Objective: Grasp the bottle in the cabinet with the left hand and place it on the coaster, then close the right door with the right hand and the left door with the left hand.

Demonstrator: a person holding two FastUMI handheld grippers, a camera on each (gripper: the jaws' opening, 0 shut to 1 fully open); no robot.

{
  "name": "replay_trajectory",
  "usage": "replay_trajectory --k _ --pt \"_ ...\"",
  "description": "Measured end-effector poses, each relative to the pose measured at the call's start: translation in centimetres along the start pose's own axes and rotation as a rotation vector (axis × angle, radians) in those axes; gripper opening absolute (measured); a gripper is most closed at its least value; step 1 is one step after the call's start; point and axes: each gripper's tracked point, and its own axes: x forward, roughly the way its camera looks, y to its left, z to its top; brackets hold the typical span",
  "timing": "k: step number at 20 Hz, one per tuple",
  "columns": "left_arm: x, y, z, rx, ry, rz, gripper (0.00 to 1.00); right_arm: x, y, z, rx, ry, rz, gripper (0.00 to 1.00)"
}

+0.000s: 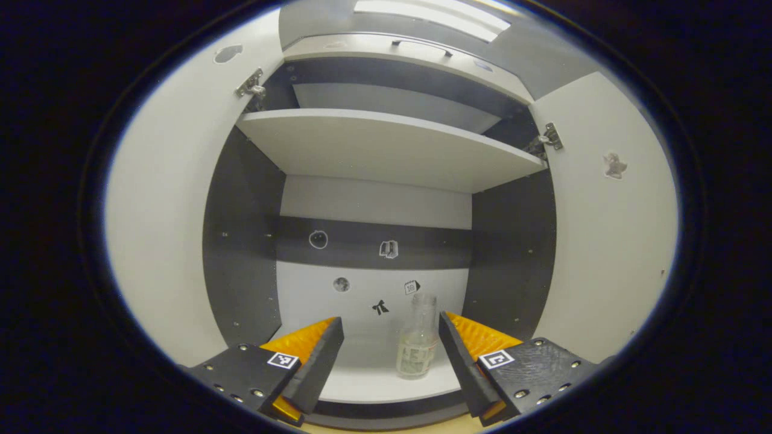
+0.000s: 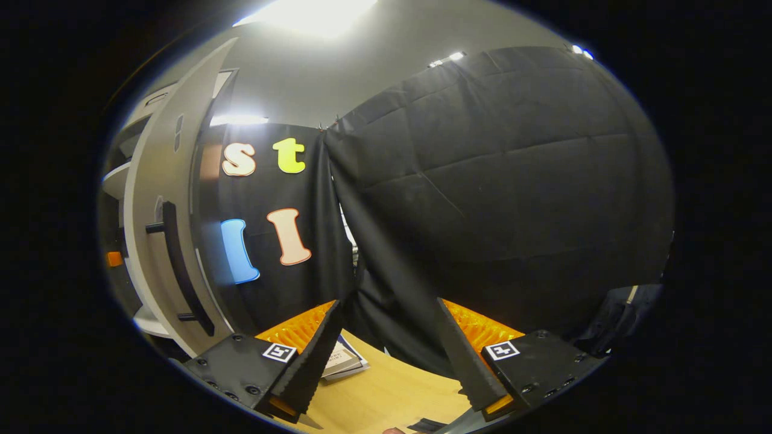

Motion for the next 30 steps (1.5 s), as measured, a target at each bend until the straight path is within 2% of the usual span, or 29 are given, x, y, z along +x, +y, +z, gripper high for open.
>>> replay_trajectory --k 1,3,4,8,11,12,13,14,18,19,20,21,22,23,25,26,28,29,30 --pt "0.8 -0.1 -0.3 -0.006 0.001 -0.005 0.96 0.4 -0.2 -0.2 0.0 0.004 -0.006 0.98" --pt "2.3 -0.6 -0.8 -0.023 0.004 -0.013 0.88 1.0 -0.5 -0.4 -0.003 0.008 -0.013 0.98" --pt "3.2 -0.9 -0.9 -0.034 0.005 -0.02 0.92 1.2 -0.8 -0.3 -0.006 0.002 -0.018 0.98" --pt "6.0 -2.1 -2.2 -0.059 0.016 -0.043 0.93 2.4 -1.7 -0.4 -0.007 0.0 -0.042 0.98" --pt "8.1 -2.9 -3.6 -0.041 0.04 -0.049 0.96 3.3 -2.5 -0.5 -0.009 0.01 -0.052 0.98" --pt "8.8 -3.3 -3.8 -0.038 0.043 -0.056 0.92 3.6 -2.8 -0.6 -0.014 0.011 -0.059 0.98" --pt "9.4 -3.4 -4.1 -0.034 0.048 -0.062 0.96 3.8 -3.2 -0.7 -0.019 0.013 -0.065 0.98" --pt "9.9 -3.4 -4.2 -0.024 0.05 -0.06 0.91 4.0 -3.5 -0.9 -0.023 0.02 -0.07 0.98" --pt "10.7 -3.5 -4.4 0.036 0.052 -0.034 0.9 4.8 -4.5 -1.2 -0.027 0.034 -0.083 0.98" --pt "11.1 -3.3 -4.7 0.064 0.056 -0.014 0.96 4.9 -4.7 -1.2 -0.03 0.033 -0.088 0.98" --pt "11.3 -3.3 -5.1 0.083 0.065 -0.007 0.9 5.3 -4.8 -1.3 -0.032 0.032 -0.09 0.98" --pt "11.5 -3.5 -5.3 0.084 0.067 -0.011 0.9 5.6 -4.8 -1.3 -0.034 0.034 -0.092 0.98" --pt "11.6 -3.9 -5.2 0.071 0.063 -0.013 0.96 5.8 -5.0 -1.5 -0.033 0.036 -0.093 0.98" --pt "12.2 -4.3 -5.5 0.061 0.062 -0.016 0.75 6.0 -4.9 -1.5 -0.03 0.037 -0.091 0.98" --pt "13.1 -4.0 -6.5 0.068 0.074 -0.005 0.73 6.4 -5.1 -1.5 -0.028 0.036 -0.091 0.98" --pt "13.4 -3.9 -6.9 0.073 0.084 -0.009 0.73 6.6 -5.4 -1.5 -0.028 0.037 -0.091 0.92" --pt "13.0 -3.9 -6.6 0.06 0.079 -0.001 0.62 7.1 -5.4 -1.7 -0.029 0.043 -0.089 0.92" --pt "13.3 -3.9 -6.9 0.045 0.08 -0.009 0.57 7.3 -5.3 -1.8 -0.028 0.046 -0.086 0.98" --pt "13.1 -3.4 -6.5 0.039 0.072 0.003 0.48 7.6 -5.3 -1.9 -0.027 0.048 -0.083 0.98"
